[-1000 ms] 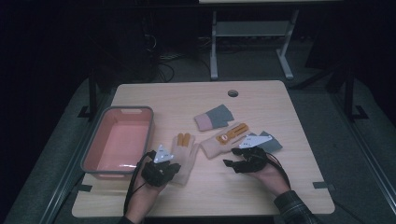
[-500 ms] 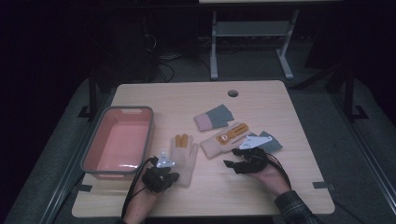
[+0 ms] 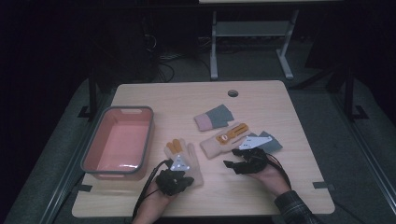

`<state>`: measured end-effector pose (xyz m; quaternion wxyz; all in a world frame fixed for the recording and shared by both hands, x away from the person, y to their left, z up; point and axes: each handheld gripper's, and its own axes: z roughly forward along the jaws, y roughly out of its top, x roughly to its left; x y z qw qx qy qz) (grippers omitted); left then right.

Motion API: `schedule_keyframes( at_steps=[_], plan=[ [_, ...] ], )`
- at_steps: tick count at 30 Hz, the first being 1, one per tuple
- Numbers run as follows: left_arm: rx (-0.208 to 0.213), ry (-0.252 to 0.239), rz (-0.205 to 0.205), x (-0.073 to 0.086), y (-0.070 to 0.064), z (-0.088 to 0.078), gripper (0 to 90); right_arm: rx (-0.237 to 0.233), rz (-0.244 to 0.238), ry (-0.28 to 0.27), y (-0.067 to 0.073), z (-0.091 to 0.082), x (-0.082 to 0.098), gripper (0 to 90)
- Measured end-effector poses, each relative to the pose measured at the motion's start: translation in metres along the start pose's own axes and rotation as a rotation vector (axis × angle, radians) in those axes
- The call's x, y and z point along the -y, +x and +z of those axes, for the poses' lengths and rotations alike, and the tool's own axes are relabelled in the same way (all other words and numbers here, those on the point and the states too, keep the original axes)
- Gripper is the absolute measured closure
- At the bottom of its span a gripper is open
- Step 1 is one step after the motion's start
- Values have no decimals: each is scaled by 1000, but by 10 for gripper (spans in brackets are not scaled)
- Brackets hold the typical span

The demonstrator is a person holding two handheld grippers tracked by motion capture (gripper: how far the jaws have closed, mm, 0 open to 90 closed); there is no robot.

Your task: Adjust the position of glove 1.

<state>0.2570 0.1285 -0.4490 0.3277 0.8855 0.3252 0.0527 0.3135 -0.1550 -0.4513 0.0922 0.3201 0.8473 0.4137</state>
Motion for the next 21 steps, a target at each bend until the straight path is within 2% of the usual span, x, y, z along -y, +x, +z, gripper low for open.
schedule_keyframes(
  at_steps=[3, 6, 10, 15, 17, 18, 19, 20, 21],
  plan=[
    [21, 3, 37, -7, -6, 7, 893, -8, -8, -1, 0, 1, 0, 428],
    [26, -1, 53, -9, -6, 8, 883, -24, -3, 4, 2, 1, -1, 463],
    [26, -39, 56, -6, 1, -4, 794, -63, 0, 6, 8, 4, -4, 528],
    [12, -89, 44, 3, 9, -21, 665, -121, -35, 18, 23, 13, -11, 622],
    [9, -96, 40, 5, 10, -24, 635, -135, -39, 14, 27, 15, -14, 635],
    [6, -95, 44, 8, 13, -28, 572, -155, -49, 13, 34, 21, -17, 654],
    [6, -95, 44, 8, 13, -28, 547, -155, -49, 13, 34, 21, -17, 654],
    [-1, -91, 48, 11, 14, -31, 520, -160, -63, 28, 43, 27, -21, 659],
    [-11, -84, 54, 14, 15, -33, 496, -158, -79, 31, 45, 29, -22, 662]
  ],
)
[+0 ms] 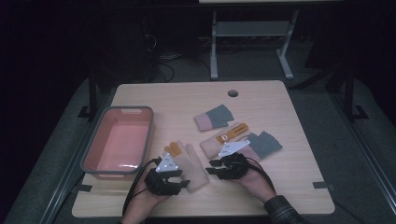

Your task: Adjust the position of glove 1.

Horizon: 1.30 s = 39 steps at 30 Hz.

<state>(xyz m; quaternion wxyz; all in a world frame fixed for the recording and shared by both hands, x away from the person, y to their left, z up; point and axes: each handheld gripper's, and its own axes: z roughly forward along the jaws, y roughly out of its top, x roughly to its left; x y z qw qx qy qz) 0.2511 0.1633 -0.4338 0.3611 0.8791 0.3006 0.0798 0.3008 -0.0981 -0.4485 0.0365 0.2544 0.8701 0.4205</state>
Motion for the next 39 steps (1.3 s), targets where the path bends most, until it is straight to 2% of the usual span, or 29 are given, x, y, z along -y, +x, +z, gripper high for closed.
schedule_keyframes(
  at_steps=[6, 10, 11, 15, 17, 18, 19, 21, 26, 31, 32, 35, 36, 38, 39],
  plan=[
    [-11, 12, -10, 9, 0, -1, 418, -28, -10, 23, 13, 21, -8, 630],
    [-12, 16, -11, 9, 2, 0, 411, -25, -17, 57, 17, 32, -8, 637],
    [-13, 15, -16, 9, 1, 1, 412, -6, -33, 66, 18, 36, -6, 699],
    [-20, 24, -8, 10, 3, 2, 401, -2, -26, 76, 16, 35, -5, 836],
    [-28, 21, -11, 10, 5, 2, 393, -1, -29, 78, 16, 35, -5, 859],
    [-32, 15, -16, 9, 6, 2, 387, 3, -51, 83, 16, 34, -6, 874],
    [-33, 15, -17, 10, 6, 2, 379, -5, -38, 79, 16, 32, -6, 878],
    [-38, 14, -19, 10, 7, 0, 369, -2, -51, 73, 13, 26, -6, 882],
    [-44, 7, -19, 9, 8, 0, 334, -16, -40, 61, 7, 3, -2, 881],
    [-52, 11, -18, 9, 10, 2, 281, -23, -39, 66, 2, -14, 9, 881],
    [-53, 7, -19, 8, 10, 3, 260, -33, -43, 71, -2, -23, 15, 881],
    [-52, 5, -20, 8, 11, 6, 241, -44, -38, 76, -4, -30, 21, 880],
    [-52, 10, -15, 8, 11, 8, 235, -43, -40, 87, -7, -39, 29, 880],
    [-50, 11, -13, 7, 11, 9, 230, -43, -36, 92, -8, -41, 32, 879],
    [-51, 10, -11, 7, 11, 12, 221, -41, -34, 102, -12, -49, 39, 878]
  ],
)
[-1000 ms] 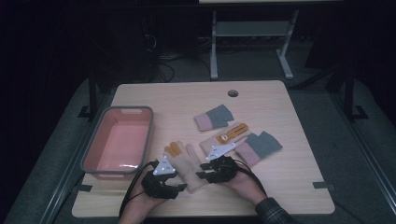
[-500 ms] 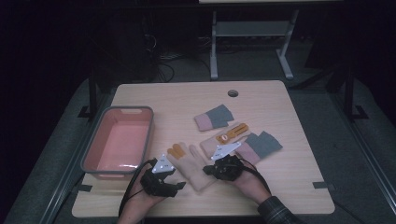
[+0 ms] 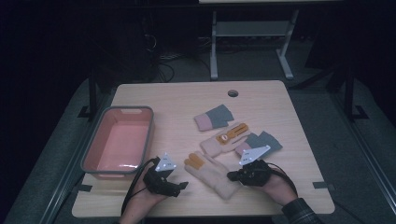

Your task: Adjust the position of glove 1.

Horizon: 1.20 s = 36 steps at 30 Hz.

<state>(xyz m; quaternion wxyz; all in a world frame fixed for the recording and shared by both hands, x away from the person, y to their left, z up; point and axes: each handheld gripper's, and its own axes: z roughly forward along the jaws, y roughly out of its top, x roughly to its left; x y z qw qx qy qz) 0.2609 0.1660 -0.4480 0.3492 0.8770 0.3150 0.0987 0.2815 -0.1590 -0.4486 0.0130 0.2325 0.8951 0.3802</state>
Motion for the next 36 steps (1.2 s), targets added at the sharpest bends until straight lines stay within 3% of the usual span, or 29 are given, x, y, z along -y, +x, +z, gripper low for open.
schedule_keyframes(
  at_steps=[6, 13, 17, 21, 25, 26, 30, 36],
  plan=[
    [7, 9, 23, -5, 2, 11, 192, 6, 11, 16, -6, -13, 16, 872],
    [4, 16, 59, -6, 13, 22, 162, 17, 27, 26, -16, -32, 35, 832],
    [4, 20, 74, -6, 17, 26, 155, 42, 34, -24, -15, -38, 32, 699],
    [7, 33, 91, -4, 17, 30, 139, 86, 61, -67, -18, -43, 24, 760],
    [18, 23, 100, -3, 18, 31, 131, 130, 72, -73, -24, -40, 19, 855],
    [23, 12, 104, -2, 17, 31, 130, 160, 96, -64, -29, -37, 13, 895],
    [34, -12, 105, 1, 20, 32, 124, 192, 113, -60, -38, -26, 4, 900],
    [41, -42, 113, 3, 23, 33, 124, 188, 133, -39, -48, -8, -5, 900]
  ],
)
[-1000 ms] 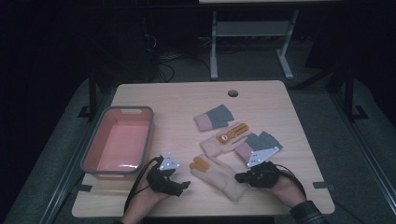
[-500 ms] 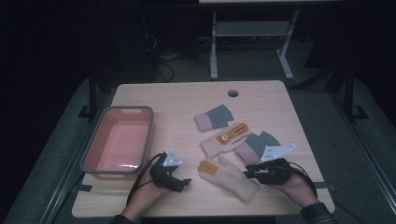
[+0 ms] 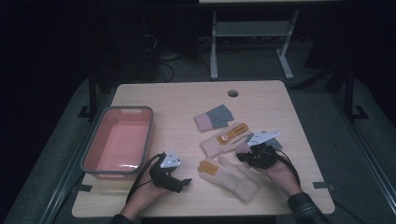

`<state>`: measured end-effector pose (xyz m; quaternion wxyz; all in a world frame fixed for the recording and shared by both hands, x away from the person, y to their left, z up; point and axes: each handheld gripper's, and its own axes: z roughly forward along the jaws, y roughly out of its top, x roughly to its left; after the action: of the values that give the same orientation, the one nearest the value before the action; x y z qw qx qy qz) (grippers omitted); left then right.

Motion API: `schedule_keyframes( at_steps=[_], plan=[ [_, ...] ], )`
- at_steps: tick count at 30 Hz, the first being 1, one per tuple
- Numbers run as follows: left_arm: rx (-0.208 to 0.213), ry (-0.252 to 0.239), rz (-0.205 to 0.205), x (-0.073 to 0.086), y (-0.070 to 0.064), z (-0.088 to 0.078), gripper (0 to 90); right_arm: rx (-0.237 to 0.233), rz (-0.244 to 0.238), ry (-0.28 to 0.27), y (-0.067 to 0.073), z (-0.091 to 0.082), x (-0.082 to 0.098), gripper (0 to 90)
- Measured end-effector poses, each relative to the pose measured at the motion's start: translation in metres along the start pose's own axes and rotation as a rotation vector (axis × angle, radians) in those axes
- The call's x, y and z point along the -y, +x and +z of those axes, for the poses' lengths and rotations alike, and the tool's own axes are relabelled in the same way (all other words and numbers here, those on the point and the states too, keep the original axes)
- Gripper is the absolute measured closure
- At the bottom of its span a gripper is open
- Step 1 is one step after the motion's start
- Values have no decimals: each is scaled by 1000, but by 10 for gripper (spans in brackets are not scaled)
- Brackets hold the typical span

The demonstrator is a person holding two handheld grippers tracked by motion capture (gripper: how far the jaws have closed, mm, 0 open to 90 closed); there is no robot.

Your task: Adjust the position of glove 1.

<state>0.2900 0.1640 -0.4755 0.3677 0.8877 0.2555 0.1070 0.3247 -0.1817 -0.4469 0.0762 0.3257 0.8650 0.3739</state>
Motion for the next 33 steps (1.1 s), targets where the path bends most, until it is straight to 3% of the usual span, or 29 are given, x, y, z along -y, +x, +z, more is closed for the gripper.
schedule_keyframes(
  at_steps=[6, 11, 12, 24, 27, 33],
  plan=[
    [2, -13, 2, 2, 0, 0, 124, 21, 4, 42, -3, 9, 2, 900],
    [2, -15, 1, 2, 0, 0, 124, 39, 23, 52, -11, 3, 6, 900],
    [2, -15, 2, 2, 0, 0, 124, 51, 46, 49, -17, 0, 9, 900],
    [1, -15, 1, 2, 0, 0, 124, 148, 115, 29, -47, -22, 24, 900],
    [1, -15, 1, 2, 0, 0, 124, 134, 128, 9, -46, -24, 21, 900],
    [1, -15, 1, 2, 0, 0, 125, 89, 87, -23, -30, -12, -2, 900]
  ],
)
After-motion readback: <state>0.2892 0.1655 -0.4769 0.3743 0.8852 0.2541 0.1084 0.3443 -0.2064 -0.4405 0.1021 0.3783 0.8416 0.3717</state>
